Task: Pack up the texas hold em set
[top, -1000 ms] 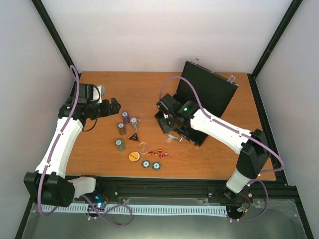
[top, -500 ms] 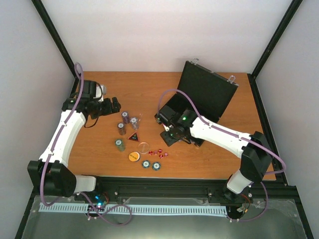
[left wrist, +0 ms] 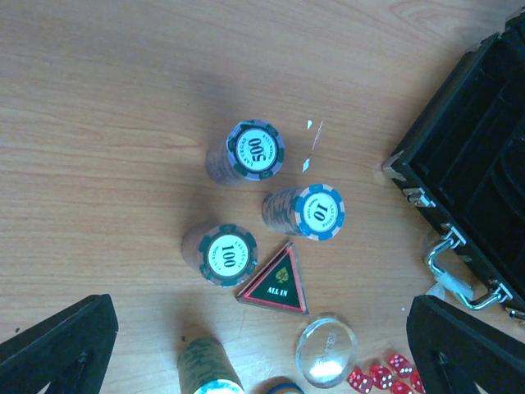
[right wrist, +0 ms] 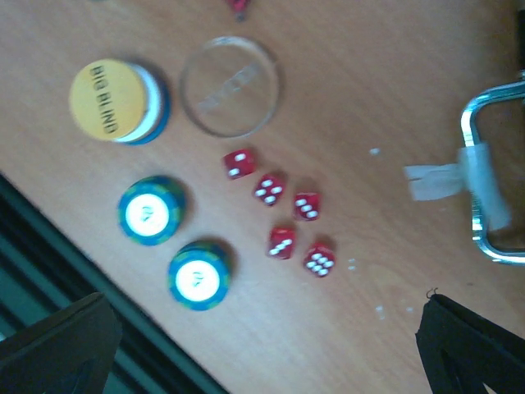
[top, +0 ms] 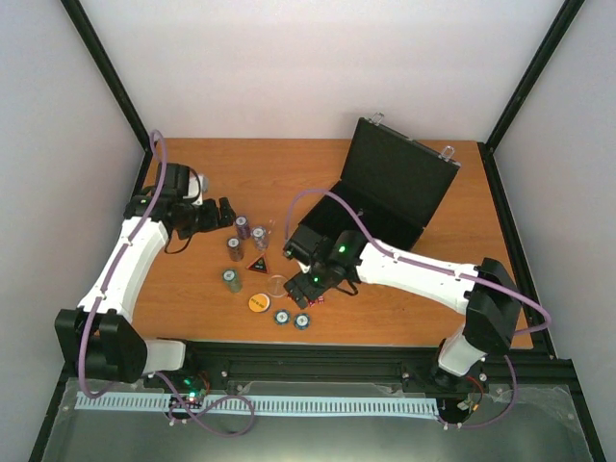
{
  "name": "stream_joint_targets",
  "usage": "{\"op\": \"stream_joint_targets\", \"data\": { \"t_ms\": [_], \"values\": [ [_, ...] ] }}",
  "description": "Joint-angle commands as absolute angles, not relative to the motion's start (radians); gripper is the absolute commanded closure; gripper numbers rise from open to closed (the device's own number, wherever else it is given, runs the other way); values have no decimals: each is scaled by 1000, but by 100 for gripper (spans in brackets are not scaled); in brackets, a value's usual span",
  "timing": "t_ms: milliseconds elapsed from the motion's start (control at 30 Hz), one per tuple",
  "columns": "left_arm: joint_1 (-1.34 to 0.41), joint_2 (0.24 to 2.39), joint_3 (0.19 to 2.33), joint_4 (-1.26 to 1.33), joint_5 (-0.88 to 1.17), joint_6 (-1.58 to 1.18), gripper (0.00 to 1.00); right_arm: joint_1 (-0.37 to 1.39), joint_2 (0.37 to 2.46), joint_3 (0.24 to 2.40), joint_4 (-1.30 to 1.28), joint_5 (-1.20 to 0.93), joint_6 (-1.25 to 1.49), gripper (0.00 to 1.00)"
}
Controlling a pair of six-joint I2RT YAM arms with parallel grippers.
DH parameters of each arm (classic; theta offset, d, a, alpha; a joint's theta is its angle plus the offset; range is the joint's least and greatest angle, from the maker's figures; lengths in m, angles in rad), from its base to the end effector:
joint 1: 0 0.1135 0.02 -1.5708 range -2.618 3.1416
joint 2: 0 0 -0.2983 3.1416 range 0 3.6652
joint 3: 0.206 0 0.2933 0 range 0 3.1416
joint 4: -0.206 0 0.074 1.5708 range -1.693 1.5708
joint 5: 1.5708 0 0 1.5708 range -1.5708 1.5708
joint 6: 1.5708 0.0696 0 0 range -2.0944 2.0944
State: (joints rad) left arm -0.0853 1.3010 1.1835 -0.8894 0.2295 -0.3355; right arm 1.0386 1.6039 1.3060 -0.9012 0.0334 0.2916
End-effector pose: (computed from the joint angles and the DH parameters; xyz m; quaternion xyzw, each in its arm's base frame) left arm 0.3060 -0.0421 0.3071 -0.0874 0.9507 -0.1653 0.2473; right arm 0.1918 0.3212 0.2510 -0.3557 0.9160 0.1011 0.1555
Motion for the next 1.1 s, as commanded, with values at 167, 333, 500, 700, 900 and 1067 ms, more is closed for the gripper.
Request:
{"op": "stream_joint_targets", "data": {
  "t_ms": [167, 333, 500, 700, 900, 1067],
  "values": [
    [-88, 1232, 1156, -891, 210, -351, 0, 1206, 1620, 1259, -893, 39, 407, 7],
    [-88, 1223, 1151, -893, 221, -355, 0, 1258, 1666, 1237, -848, 2, 460, 14],
    [-88, 1214, 1132, -885, 229, -360, 0, 1265, 1706, 1215, -813, -20, 514, 19],
    [-87, 1199, 1115, -879, 239, -364, 0, 1264, 1762, 1224, -816, -2, 540, 28],
    [-88, 1195, 1113, -879, 245, -364, 0, 1264, 1813, 1233, -820, 11, 565, 35],
    [-88, 1193, 1108, -879, 245, -362, 0, 1254, 1832, 1234, -807, 17, 560, 36]
  ]
}}
